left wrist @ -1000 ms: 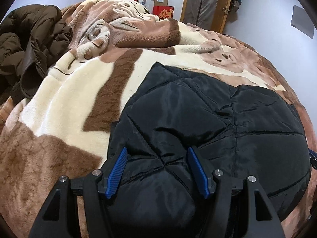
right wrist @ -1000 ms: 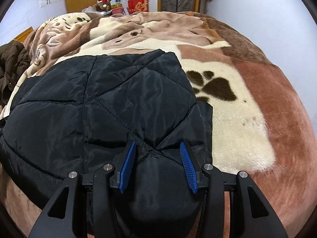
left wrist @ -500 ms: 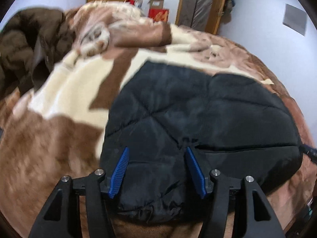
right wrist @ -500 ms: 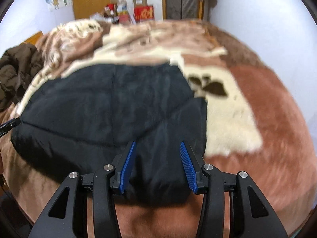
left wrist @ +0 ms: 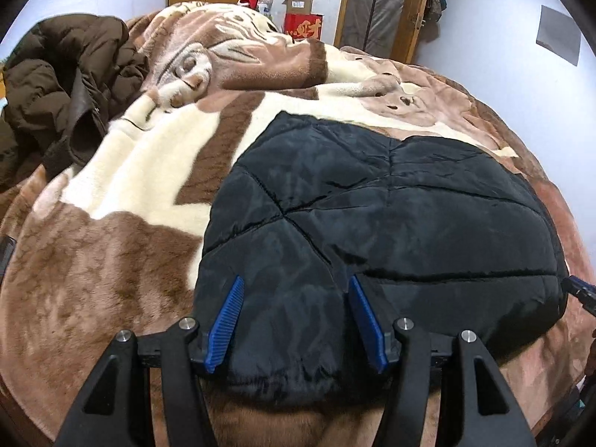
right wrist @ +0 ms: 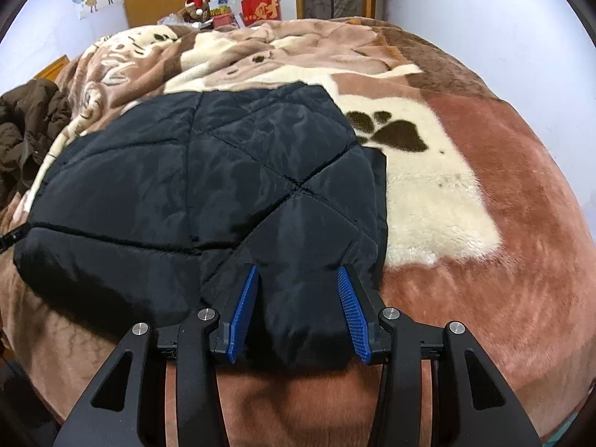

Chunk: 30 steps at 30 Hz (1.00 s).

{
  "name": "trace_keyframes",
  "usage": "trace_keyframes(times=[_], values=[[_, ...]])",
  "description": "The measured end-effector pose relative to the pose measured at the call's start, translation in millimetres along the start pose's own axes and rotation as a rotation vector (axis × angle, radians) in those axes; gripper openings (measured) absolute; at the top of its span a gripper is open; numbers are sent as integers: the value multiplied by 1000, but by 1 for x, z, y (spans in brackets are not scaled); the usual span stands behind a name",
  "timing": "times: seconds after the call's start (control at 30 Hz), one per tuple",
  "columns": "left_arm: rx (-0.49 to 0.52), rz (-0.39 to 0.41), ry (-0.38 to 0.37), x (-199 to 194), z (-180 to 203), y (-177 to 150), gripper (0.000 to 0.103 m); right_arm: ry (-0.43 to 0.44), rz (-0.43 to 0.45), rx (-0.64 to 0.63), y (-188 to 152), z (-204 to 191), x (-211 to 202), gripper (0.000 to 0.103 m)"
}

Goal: Fold large clothes

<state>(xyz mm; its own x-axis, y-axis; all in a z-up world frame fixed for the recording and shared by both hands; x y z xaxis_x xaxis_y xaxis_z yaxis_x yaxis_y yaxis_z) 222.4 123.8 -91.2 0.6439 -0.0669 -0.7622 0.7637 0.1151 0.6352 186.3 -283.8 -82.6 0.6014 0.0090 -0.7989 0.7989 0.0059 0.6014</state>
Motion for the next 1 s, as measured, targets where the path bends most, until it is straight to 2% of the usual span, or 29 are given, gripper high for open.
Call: trace_keyframes(times=[0.17,0.4,0.73,1.0], values=[[2,9,14,-11,7,-5,61,26,37,-5,-1,-5,-15,46],[11,-32,19,5,13,-16,61,5,-32,-8,-10,-4,9,46],[14,-39,18,9,13,-17,61,6,-43,-8,-13,-2,15,46],[1,-12,18,-7,10,-7,61,37,22,17,1,2,-10,46]])
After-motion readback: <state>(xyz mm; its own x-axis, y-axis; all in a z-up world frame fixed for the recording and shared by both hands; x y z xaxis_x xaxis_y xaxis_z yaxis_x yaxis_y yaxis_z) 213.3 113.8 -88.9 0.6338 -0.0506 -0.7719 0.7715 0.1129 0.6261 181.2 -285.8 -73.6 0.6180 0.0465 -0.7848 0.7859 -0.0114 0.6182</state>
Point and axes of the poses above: each gripper's, at about its wrist camera, not at the fingertips, and x roughly the way its jaws point, z to its right, y to its top, the point moved 3 cm from there along x, roughly the way its jaws point, and after that the axes turned 1 degree about -x, right-handed, at the moved point
